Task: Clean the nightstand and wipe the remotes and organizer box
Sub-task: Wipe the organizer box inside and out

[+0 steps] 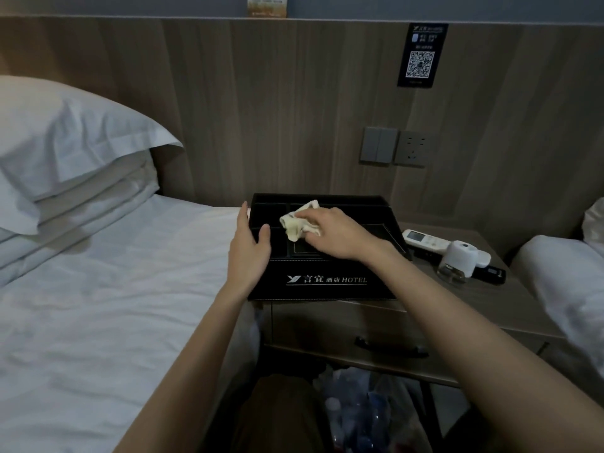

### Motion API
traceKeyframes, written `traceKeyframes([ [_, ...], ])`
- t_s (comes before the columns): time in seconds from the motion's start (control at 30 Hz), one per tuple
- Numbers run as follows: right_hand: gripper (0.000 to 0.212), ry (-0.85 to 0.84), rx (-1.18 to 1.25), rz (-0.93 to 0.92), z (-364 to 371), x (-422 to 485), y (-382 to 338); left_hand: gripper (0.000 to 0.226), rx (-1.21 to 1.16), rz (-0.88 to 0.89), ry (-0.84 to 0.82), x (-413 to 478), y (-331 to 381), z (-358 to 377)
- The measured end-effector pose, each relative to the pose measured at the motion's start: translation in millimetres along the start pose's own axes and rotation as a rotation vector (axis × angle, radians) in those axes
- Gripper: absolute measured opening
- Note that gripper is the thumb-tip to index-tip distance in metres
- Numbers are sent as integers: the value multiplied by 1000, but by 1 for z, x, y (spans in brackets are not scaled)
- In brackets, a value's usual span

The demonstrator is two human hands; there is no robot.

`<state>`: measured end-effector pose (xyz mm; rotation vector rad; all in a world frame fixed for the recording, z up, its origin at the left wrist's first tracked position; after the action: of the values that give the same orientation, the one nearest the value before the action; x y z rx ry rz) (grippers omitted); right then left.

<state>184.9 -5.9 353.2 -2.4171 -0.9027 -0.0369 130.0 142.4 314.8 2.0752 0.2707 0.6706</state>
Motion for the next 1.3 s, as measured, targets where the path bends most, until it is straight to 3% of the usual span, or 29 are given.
traceKeyframes([
  [0.1, 15, -64, -45, -10, 5, 9, 5, 56, 20, -18, 2, 1, -1, 2],
  [0.2, 30, -102, -103, -48, 11, 10, 1, 54, -25, -6, 28, 1, -2, 2],
  [0.4, 22, -125, -16, -32, 15, -7, 3, 63, -26, -10, 52, -1, 3, 2],
  [0.57, 38, -66, -37, -136, 7, -43, -12, 67, -3, -28, 73, -4, 4, 1],
  [0.73, 40, -80, -151, -280, 4, -71, -21, 66, 2, -28, 57, -8, 8, 0],
  [0.8, 40, -91, -82, -278, -6, -77, -22, 67, -15, -28, 50, -9, 9, -1],
  [0.87, 40, 4, -36, -287, -25, -75, -21, 68, -34, -31, 46, -9, 10, -2],
  [0.97, 43, 114, -68, -184, -42, -49, -4, 68, -53, -15, 38, -9, 10, -2],
  [1.13, 54, -95, 8, 16, -2, -2, 25, 65, -60, 17, 22, -7, 10, -2],
  [1.3, 27, -103, 44, -15, 5, 6, 17, 62, -66, 26, 29, -5, 6, -1],
])
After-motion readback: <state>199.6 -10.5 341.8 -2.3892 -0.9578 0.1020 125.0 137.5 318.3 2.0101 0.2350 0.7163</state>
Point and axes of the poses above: each hand's wrist, its own x-axis towards the middle knuckle, its own z-axis out of the palm, y = z × x, the point moved 7 cm from there along x, towards the middle knuckle, and after that the axes turned 10 degrees about x, right-handed, at the moved point
